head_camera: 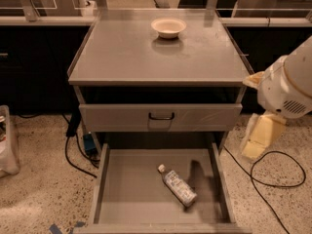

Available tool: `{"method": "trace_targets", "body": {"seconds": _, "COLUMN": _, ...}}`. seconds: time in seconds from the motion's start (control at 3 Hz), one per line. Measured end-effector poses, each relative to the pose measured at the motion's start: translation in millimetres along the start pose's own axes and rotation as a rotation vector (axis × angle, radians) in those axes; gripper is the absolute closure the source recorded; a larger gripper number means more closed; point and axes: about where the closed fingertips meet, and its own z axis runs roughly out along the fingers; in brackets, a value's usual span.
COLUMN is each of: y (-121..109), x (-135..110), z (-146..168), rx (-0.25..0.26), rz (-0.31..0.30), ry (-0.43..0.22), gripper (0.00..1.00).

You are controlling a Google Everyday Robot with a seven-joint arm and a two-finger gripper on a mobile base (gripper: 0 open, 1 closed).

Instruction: Pick blue plastic bottle from middle drawer and place on counter

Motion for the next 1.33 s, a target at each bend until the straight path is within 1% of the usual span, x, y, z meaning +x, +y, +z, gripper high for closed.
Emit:
{"method": "trace_targets", "body": {"seconds": 0.33, "y": 17, "x": -1, "z": 47, "rx": -0.018, "rz": 0.01, "ry": -0.025, "gripper": 0.0}}
{"method": "trace_targets", "body": {"seconds": 0.67, "y": 36, "x": -1, "z": 97, "rx": -0.053, "rz": -0.007, "ry": -0.007, "gripper": 0.0}}
{"method": "trace_targets", "body": {"seconds": 1.0, "y": 56, "x": 3, "z": 140, "rx": -0.078, "rz": -0.021, "ry": 0.035, "gripper": 0.0}}
{"method": "trace_targets", "body": {"seconds": 1.33, "y": 57, "x": 4, "z": 149, "rx": -0.076, "rz": -0.015, "ry": 0.031, "gripper": 0.0}}
